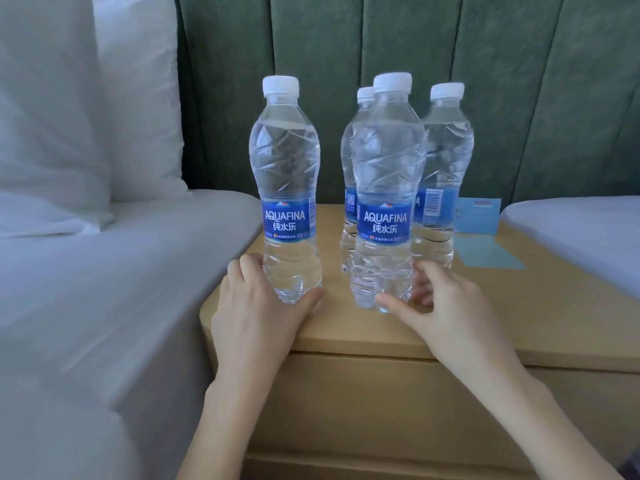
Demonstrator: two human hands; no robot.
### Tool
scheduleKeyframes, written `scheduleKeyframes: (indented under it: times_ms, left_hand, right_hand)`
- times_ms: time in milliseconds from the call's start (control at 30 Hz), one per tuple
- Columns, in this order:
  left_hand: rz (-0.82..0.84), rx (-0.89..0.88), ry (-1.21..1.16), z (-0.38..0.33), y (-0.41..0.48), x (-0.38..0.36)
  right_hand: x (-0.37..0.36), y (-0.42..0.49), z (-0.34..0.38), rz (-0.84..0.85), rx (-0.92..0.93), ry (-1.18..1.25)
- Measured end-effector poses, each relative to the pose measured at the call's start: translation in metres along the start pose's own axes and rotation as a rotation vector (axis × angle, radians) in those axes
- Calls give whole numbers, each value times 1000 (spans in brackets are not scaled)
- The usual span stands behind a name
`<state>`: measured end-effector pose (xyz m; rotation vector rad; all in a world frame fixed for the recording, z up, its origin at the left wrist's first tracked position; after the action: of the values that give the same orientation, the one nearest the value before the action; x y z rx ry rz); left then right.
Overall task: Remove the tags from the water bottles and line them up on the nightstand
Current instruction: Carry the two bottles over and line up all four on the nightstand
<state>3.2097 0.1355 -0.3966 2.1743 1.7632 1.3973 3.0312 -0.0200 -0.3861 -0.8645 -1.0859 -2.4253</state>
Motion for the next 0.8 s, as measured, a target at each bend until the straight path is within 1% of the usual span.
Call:
scheduleKeyframes:
  times_ms: [33, 133, 200, 333, 433, 600, 800]
  left_hand:
    - [31, -8, -33, 5, 3, -1]
    - [182, -30, -245, 15, 11, -8]
    - [215, -35, -287, 16, 12, -8]
    - [174, -25, -251, 12, 16, -7]
    - [210, 1, -210, 12, 24, -13]
    - [257, 24, -182, 15, 42, -19]
    - [196, 54, -149, 25, 48, -15]
  right_hand:
    - [-4, 1, 2, 8, -6, -2]
    - [-9, 2, 7, 13, -14, -11]
    - [-11, 3, 11, 18, -12, -23]
    - [-19, 7, 25, 33, 25, -63]
    - [-26, 11, 36, 31, 63, -126]
    - [-36, 22, 42, 48, 26, -159]
    - [-51, 39, 58, 85, 53, -266]
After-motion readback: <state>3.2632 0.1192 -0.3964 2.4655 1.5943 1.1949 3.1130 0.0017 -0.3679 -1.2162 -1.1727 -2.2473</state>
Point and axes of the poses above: each hand's wrist, its own y-axis towards the middle knuckle, its own x-axis out of the back of the hand, z = x × y, the point moved 10 cm from there along y, towards the middle knuckle
